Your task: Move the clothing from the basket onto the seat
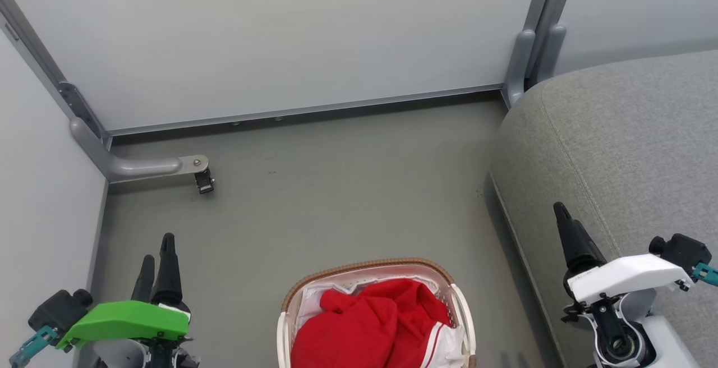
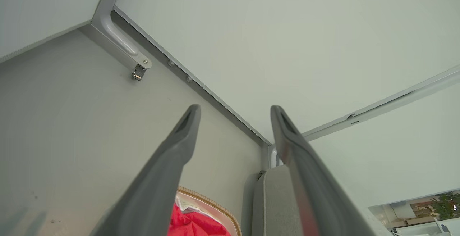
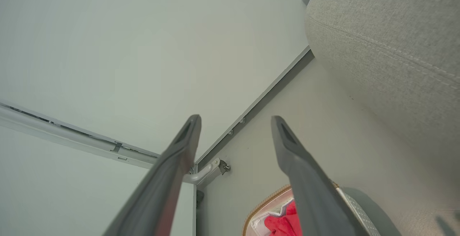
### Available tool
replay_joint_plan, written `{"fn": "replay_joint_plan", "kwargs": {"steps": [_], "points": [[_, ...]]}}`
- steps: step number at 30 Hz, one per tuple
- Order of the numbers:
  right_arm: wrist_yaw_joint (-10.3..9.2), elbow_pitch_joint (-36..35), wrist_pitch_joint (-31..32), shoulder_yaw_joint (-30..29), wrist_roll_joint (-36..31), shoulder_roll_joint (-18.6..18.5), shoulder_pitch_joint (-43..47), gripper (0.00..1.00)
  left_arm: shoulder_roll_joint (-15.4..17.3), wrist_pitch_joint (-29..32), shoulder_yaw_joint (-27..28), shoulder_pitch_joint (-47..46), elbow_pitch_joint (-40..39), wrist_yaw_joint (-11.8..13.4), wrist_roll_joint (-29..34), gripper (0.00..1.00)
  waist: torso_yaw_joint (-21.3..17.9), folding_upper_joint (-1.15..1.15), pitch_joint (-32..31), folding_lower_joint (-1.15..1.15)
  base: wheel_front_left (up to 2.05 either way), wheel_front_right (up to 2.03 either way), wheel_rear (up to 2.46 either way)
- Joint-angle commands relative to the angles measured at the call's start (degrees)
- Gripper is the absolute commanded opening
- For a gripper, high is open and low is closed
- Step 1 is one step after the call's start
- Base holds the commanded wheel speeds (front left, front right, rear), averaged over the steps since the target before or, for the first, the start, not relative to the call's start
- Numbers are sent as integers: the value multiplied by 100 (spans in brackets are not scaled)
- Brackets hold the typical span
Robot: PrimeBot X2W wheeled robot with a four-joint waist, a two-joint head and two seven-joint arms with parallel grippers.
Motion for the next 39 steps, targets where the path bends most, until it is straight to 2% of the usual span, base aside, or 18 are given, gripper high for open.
{"fn": "replay_joint_plan", "kwargs": {"steps": [1, 16, 39], "points": [[1, -27, -68, 56, -233, -85, -197, 100, 68, -60, -38, -162, -52, 27, 275, 100, 4, 7, 1, 0, 0, 0, 0], [1, 305, -350, 341, -1452, -143, -313, 100, 206, -342, -323, -170, 97, 156, 1473, 100, 35, 10, 28, 0, 0, 0, 0], [1, 537, -702, 621, -2879, -249, -516, 100, 312, -699, -549, -195, 125, 270, 2946, 100, 64, 15, 71, 0, 0, 0, 0]]}}
